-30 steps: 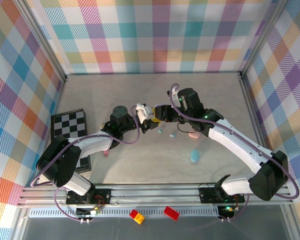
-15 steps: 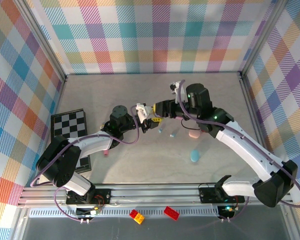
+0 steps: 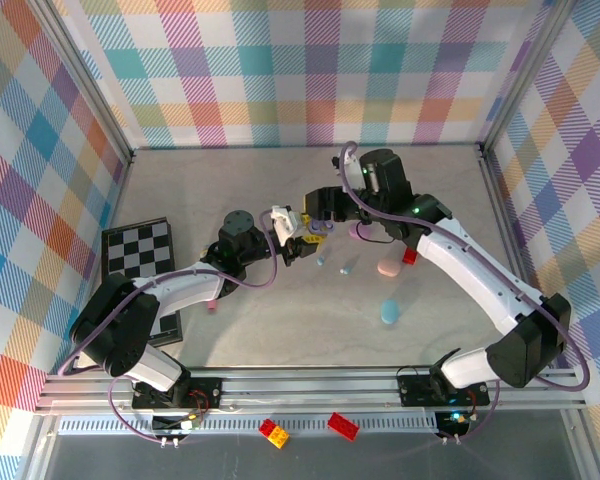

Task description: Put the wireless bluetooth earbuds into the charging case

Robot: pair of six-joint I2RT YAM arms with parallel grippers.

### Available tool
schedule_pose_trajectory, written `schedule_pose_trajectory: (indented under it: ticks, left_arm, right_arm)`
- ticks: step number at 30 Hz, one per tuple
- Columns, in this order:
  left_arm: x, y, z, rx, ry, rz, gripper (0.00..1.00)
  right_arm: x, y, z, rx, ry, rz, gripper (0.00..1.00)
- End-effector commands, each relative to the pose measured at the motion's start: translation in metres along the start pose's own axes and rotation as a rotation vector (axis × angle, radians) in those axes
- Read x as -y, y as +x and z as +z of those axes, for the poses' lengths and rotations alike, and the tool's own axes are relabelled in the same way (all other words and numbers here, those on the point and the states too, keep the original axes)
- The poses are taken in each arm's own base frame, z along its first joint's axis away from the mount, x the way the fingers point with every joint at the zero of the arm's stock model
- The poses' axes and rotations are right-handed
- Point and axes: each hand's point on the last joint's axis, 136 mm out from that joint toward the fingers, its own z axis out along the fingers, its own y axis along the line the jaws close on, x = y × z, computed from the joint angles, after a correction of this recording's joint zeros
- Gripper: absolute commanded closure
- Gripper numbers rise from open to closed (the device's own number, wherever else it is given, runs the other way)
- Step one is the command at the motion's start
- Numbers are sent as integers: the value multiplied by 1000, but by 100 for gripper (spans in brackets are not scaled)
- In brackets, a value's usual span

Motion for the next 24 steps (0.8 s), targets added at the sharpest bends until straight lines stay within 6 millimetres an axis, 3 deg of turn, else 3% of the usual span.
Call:
schedule_pose_trajectory:
  ticks: [1,5,9,14,20,24]
  left_arm:
    - [-4,-36,2,92,-16,37,65]
    - [0,-37,2,101,-12,17,65]
    - [6,-42,1,114,-11,6,65]
    - [12,-58,1,170,-2,-18,65]
    - [15,-74,7,238,-15,-31,65]
    - [19,-76,10,246,2,-24,65]
  right_arm:
    - [-8,5,-16,0,-31,5,43]
    - [-8,4,-36,83,-66,48,42]
    - [5,4,-54,156,-132,183,39]
    - [16,15,-60,166,-256,381,30]
    - [-2,25,-57,85,-435,476,30]
    - [-9,20,-60,93,-486,481,34]
